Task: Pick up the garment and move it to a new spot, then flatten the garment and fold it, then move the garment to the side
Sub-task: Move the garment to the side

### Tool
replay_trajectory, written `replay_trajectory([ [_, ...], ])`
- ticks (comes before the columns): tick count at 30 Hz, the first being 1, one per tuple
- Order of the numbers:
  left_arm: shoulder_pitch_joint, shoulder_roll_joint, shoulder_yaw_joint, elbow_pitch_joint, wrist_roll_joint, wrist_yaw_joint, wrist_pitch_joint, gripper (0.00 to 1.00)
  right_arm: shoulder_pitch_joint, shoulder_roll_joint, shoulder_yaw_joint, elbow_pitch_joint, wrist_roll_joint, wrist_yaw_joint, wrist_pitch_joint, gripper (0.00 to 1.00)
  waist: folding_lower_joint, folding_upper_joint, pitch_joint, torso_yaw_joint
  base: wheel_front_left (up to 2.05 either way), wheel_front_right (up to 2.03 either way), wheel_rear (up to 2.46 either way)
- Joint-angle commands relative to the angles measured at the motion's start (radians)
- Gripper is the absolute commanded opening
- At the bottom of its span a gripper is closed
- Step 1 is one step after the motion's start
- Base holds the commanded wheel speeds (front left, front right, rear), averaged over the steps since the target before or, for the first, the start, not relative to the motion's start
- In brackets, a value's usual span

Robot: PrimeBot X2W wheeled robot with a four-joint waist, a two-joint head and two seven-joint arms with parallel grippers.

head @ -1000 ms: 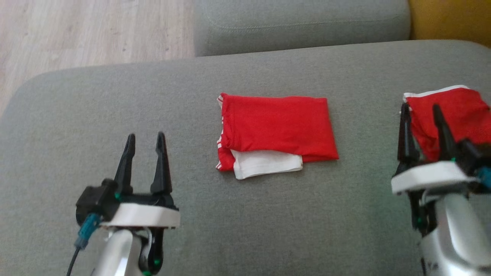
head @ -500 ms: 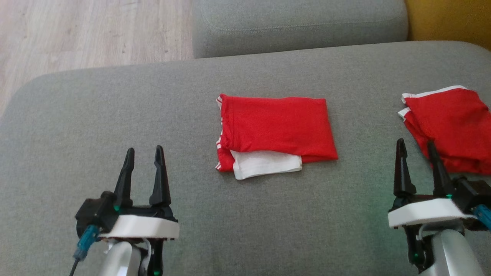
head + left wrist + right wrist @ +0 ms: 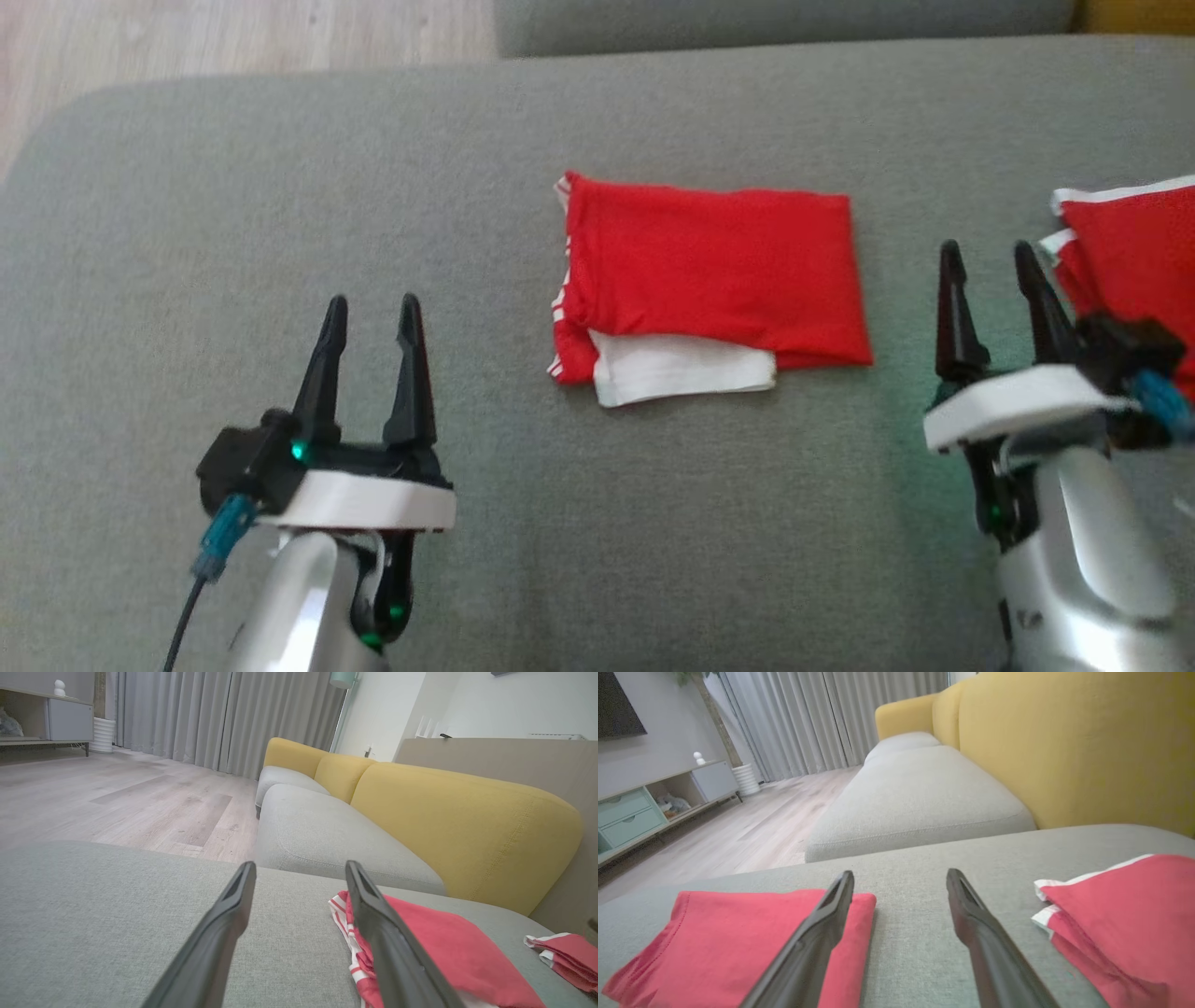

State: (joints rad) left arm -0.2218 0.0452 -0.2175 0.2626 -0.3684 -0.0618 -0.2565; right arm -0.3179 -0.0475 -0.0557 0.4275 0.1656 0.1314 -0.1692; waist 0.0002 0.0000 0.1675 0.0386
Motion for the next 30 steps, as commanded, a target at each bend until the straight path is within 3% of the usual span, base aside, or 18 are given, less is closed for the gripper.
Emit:
replay_trajectory([
  [1, -0.043, 0.005, 0.021, -0.033, 0.005, 0.000, -0.005, 1.00, -0.046, -0.003, 0.029, -0.010, 0.007, -0.001, 0.008, 1.00, -0.0002, 0.0000, 0.037, 0.030, 0.00, 0.00, 0.00],
  [18, -0.094, 0.005, -0.006, -0.030, -0.003, 0.008, -0.005, 1.00, -0.247, -0.003, 0.139, 0.445, 0.103, -0.001, 0.131, 1.00, -0.0002, 0.0000, 0.099, 0.117, 0.00, 0.00, 0.00],
  [19, -0.094, 0.005, -0.008, -0.030, -0.004, 0.009, -0.005, 1.00, -0.252, -0.003, 0.146, 0.463, 0.105, -0.001, 0.128, 0.76, -0.0002, 0.0000, 0.097, 0.119, 0.00, 0.00, 0.00],
  [20, -0.094, 0.005, -0.008, -0.030, -0.004, 0.009, -0.005, 1.00, -0.252, -0.003, 0.146, 0.463, 0.105, -0.001, 0.128, 0.76, -0.0002, 0.0000, 0.097, 0.119, 0.00, 0.00, 0.00],
  [21, -0.093, 0.005, -0.009, -0.029, -0.006, 0.010, -0.005, 1.00, -0.256, -0.003, 0.153, 0.477, 0.109, -0.001, 0.122, 0.42, -0.0002, 0.0000, 0.094, 0.120, 0.00, 0.00, 0.00],
  [22, -0.092, 0.005, -0.009, -0.029, -0.007, 0.012, -0.005, 1.00, -0.260, -0.003, 0.163, 0.488, 0.106, -0.001, 0.112, 0.00, -0.0002, 0.0000, 0.091, 0.120, 0.00, 0.00, 0.00],
  [30, -0.074, 0.005, 0.001, -0.019, 0.000, 0.009, -0.005, 1.00, -0.284, -0.003, 0.175, 0.522, -0.021, -0.001, -0.020, 0.00, -0.0002, 0.0000, 0.031, 0.075, 0.00, 0.00, 0.00],
])
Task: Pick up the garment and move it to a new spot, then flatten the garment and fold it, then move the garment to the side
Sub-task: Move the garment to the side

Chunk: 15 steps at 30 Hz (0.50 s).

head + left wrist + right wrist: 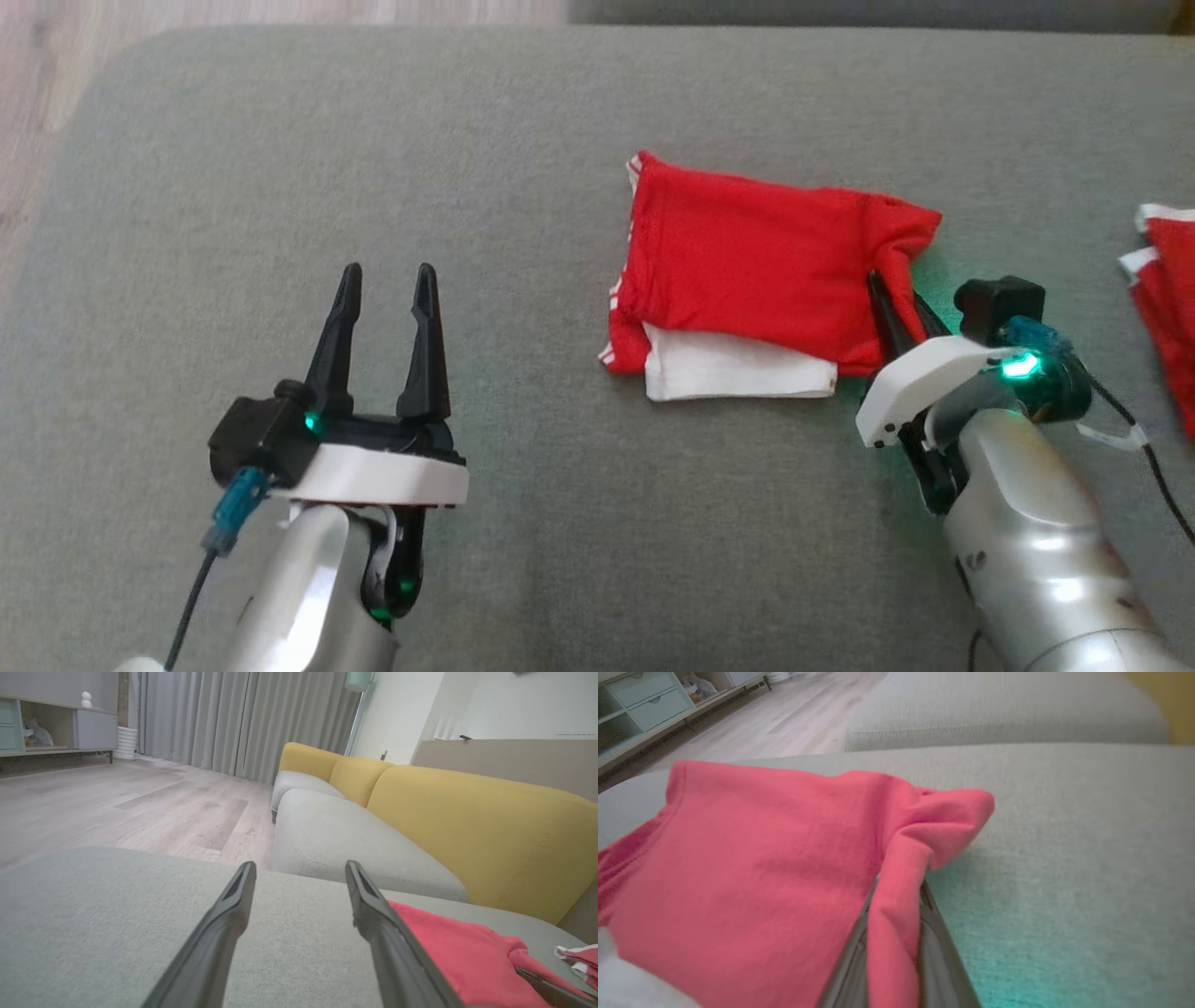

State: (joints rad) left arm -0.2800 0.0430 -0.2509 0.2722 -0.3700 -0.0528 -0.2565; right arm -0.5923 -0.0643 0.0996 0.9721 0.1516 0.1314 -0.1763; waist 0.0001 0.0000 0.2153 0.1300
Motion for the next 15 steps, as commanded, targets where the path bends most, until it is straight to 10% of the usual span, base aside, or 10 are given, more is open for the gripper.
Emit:
replay_trajectory([
  [1, -0.012, 0.007, 0.033, -0.029, 0.002, -0.001, -0.005, 1.00, -0.009, 0.013, 0.016, -0.027, -0.032, -0.001, -0.024, 0.00, -0.0001, 0.0000, -0.028, -0.024, 0.00, 0.00, 0.00],
  [15, 0.023, 0.007, -0.033, -0.050, -0.021, 0.024, -0.005, 1.00, 0.083, -0.142, 0.084, -0.293, -0.164, -0.001, 0.009, 0.00, -0.0001, 0.0000, -0.125, -0.169, 0.00, 0.00, 0.00],
])
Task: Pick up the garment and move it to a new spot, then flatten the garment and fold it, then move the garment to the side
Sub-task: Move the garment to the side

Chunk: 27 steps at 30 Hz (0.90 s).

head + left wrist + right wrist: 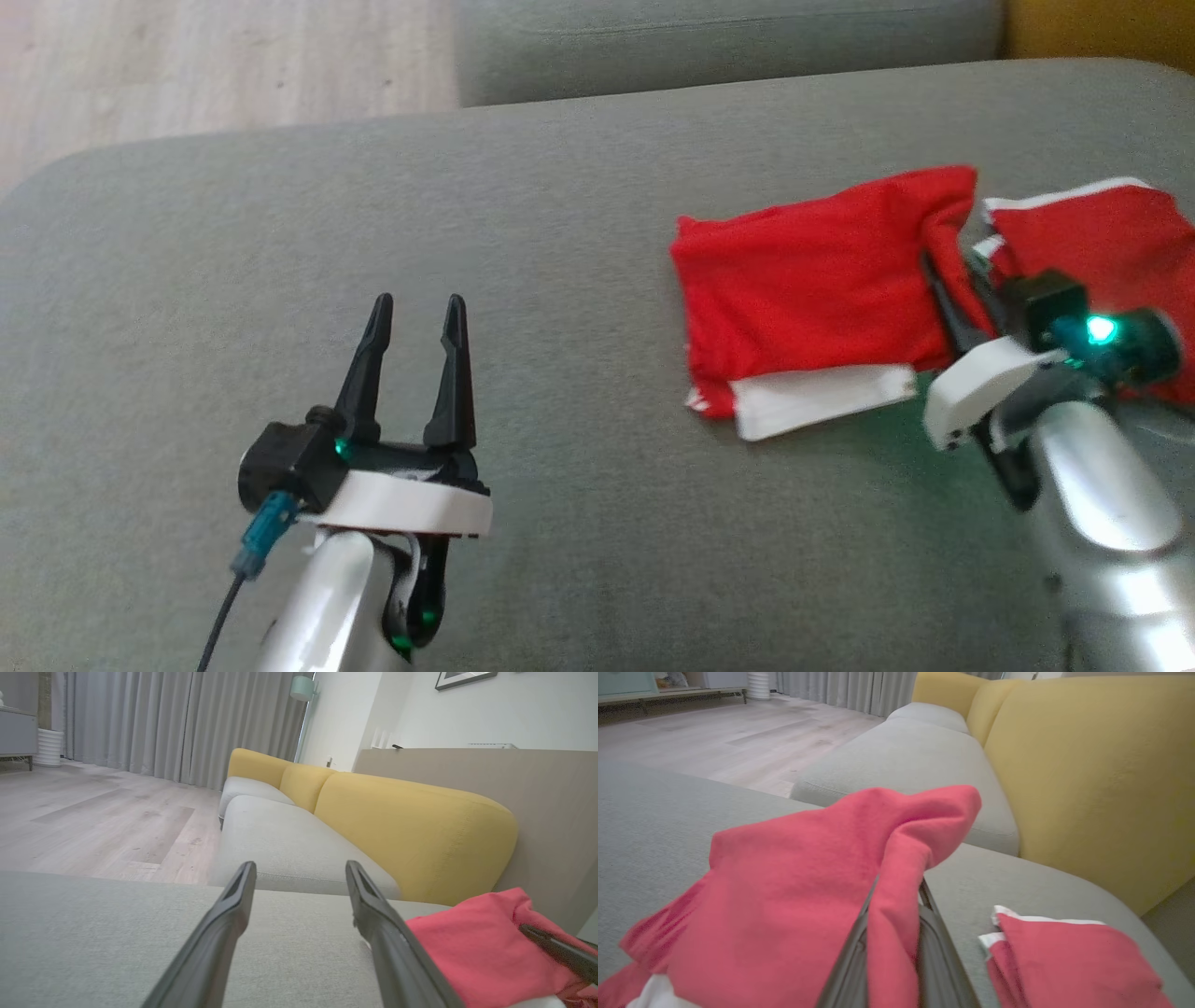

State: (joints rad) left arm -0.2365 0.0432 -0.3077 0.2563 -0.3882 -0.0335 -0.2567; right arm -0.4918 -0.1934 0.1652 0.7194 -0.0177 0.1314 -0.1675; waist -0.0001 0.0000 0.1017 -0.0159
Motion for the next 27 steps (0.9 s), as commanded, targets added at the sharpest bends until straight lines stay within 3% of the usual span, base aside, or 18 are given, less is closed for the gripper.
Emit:
replay_trajectory([
  [1, -0.022, 0.007, 0.022, -0.037, -0.004, 0.007, -0.005, 1.00, -0.012, -0.034, 0.025, -0.070, 0.013, -0.001, 0.015, 0.00, 0.0001, 0.0000, -0.009, -0.033, 0.00, 0.00, 0.00],
  [12, -0.053, 0.007, 0.034, -0.042, 0.009, 0.007, -0.005, 1.00, 0.014, -0.291, 0.035, -0.335, 0.098, -0.001, 0.182, 0.00, 0.0001, 0.0000, 0.067, -0.094, 0.00, 0.00, 0.00],
  [13, -0.062, 0.007, 0.037, -0.042, 0.011, 0.003, -0.005, 1.00, 0.017, -0.339, 0.022, -0.357, 0.111, -0.001, 0.208, 0.00, 0.0001, 0.0000, 0.086, -0.098, 0.00, 0.00, 0.00],
  [18, -0.085, 0.007, 0.038, -0.041, 0.018, -0.007, -0.005, 1.00, 0.017, -0.443, -0.021, -0.348, 0.126, -0.001, 0.240, 0.00, 0.0001, 0.0000, 0.135, -0.096, 0.00, 0.00, 0.00],
  [27, -0.118, 0.007, 0.063, -0.034, 0.043, -0.023, -0.005, 1.00, 0.012, -0.525, -0.106, -0.220, 0.089, -0.001, 0.217, 0.00, 0.0001, 0.0000, 0.202, -0.074, 0.00, 0.00, 0.00],
])
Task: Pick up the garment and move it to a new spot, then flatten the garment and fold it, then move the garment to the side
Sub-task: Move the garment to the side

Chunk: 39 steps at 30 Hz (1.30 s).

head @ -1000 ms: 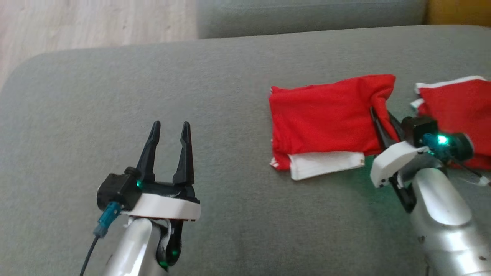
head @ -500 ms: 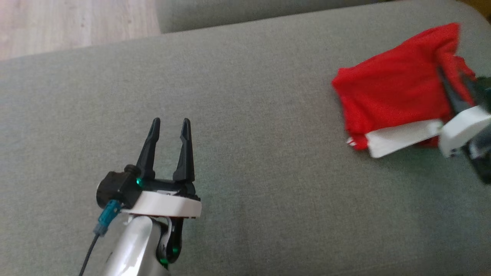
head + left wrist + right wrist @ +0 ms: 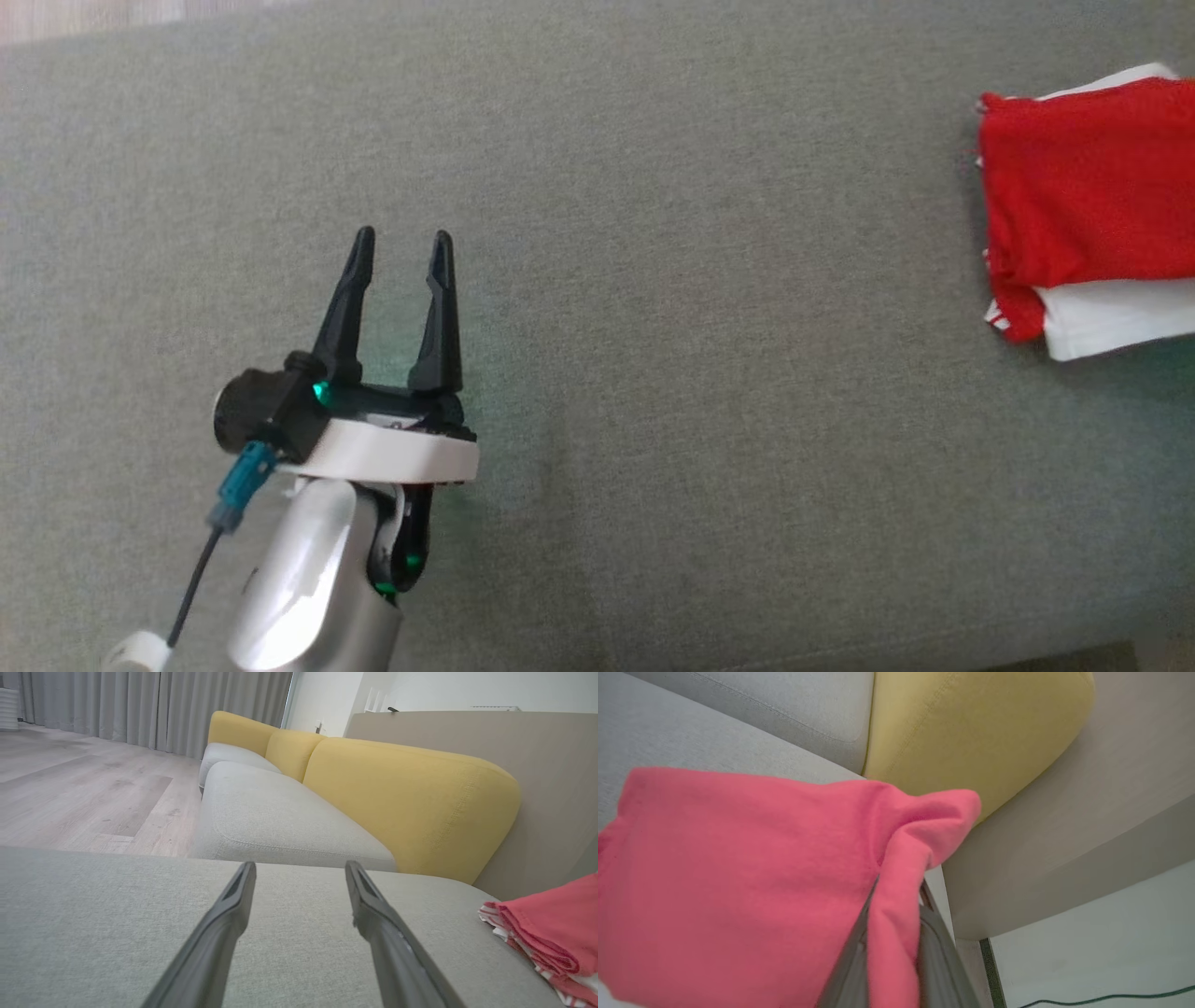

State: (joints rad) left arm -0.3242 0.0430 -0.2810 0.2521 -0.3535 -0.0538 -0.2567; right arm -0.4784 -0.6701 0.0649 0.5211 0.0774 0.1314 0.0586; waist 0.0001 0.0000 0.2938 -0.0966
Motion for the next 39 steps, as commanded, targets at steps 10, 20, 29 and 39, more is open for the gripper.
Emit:
replay_trajectory([
  [10, -0.031, 0.007, 0.065, -0.029, 0.019, -0.015, -0.005, 1.00, -0.024, 0.000, -0.093, 0.048, -0.069, -0.001, -0.034, 0.46, -0.0001, 0.0000, 0.032, 0.007, 0.00, 0.00, 0.00],
  [20, -0.025, 0.007, 0.078, -0.017, 0.016, -0.015, -0.005, 1.00, -0.051, 0.089, -0.208, -0.011, -0.136, -0.001, -0.036, 1.00, -0.0001, 0.0000, -0.022, 0.000, 0.00, 0.00, 0.00],
  [29, 0.025, 0.007, 0.090, -0.027, -0.006, -0.003, -0.005, 1.00, -0.007, 0.327, -0.226, -0.291, -0.076, -0.001, -0.056, 1.00, -0.0001, 0.0000, -0.150, 0.012, 0.00, 0.00, 0.00],
  [39, 0.105, 0.007, 0.077, -0.033, -0.038, 0.010, -0.005, 1.00, 0.169, 0.580, -0.220, -0.511, 0.051, -0.001, -0.115, 1.00, -0.0001, 0.0000, -0.264, 0.054, 0.00, 0.00, 0.00],
])
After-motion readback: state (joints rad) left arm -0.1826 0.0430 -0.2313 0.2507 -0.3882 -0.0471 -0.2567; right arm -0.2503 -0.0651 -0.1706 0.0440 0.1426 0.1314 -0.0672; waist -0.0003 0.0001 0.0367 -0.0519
